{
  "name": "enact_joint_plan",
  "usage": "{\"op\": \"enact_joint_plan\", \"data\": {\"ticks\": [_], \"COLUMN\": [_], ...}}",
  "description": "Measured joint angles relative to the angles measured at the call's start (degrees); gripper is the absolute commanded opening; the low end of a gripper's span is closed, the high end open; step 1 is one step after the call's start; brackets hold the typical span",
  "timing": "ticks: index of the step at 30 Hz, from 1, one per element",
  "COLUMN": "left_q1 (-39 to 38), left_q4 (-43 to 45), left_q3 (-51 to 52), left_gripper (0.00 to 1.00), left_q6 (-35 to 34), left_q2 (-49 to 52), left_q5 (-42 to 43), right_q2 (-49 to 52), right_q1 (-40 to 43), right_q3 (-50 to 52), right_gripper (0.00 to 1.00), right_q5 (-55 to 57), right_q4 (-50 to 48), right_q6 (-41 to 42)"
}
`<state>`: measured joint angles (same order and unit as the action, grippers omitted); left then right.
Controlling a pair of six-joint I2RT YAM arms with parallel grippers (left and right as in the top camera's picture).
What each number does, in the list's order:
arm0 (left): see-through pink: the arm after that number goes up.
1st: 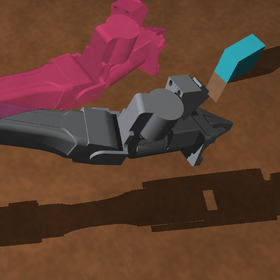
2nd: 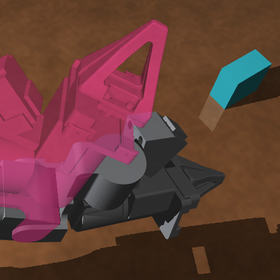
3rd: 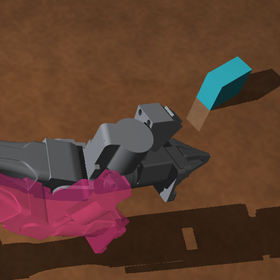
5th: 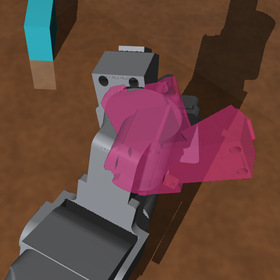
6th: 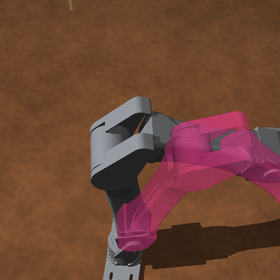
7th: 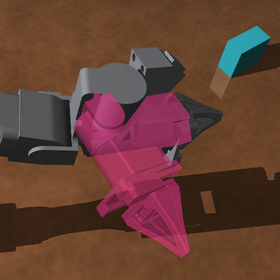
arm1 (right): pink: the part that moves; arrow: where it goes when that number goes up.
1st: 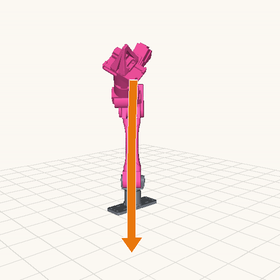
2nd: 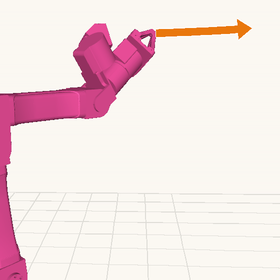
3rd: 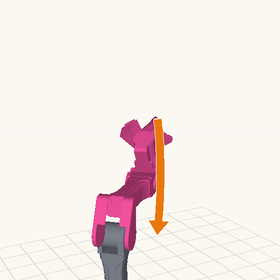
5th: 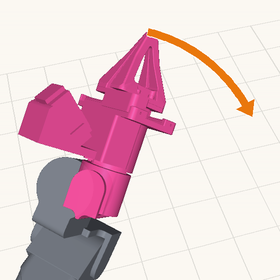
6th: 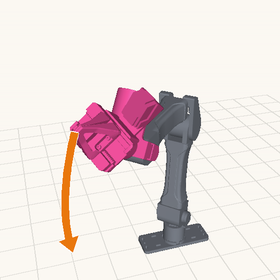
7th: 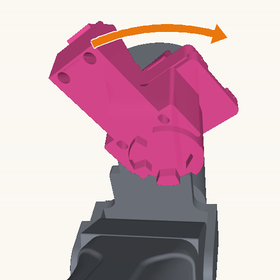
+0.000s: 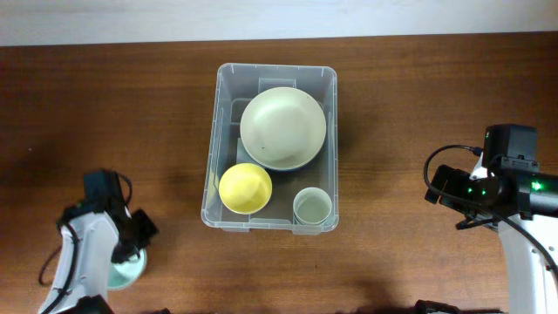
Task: Pack container
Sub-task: 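Move the left gripper to the light-teal bowl and grasp it, then place the light-teal bowl onto the yellow bowl in the container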
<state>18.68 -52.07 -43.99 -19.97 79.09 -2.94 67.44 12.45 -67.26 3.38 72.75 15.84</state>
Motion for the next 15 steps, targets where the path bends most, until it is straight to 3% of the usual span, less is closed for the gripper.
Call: {"op": "enact_joint_plan", "data": {"ticks": [4,8,12,15], "left_q1": [-5.33,-16.24,-31.54,-41.48], "left_q4": [-4.55,-8.26,-7.78,-6.88], "left_q3": [-12.39,-26.58,-37.29,-39.06], "left_gripper": [0.00,0.01,0.00,0.01], "left_q6": [0.00,-0.02,0.00,0.07], "left_q2": [0.00,0.00,-0.02,0.00], "left_q5": [1.88,2.60,1.46,-0.33], "right_q2": [0.00,0.00,0.00,0.00], "right_q1": [0.00,0.00,0.00,0.00], "right_q3": [0.00,0.00,0.00,0.00], "right_gripper": [0.99,0.99,0.99,0.99], "right_q5": [0.02,0.00,0.00,0.00], "right_q4": [0.07,-0.02,0.00,0.00], "right_q6": [0.00,-0.02,-0.02,-0.04]}}
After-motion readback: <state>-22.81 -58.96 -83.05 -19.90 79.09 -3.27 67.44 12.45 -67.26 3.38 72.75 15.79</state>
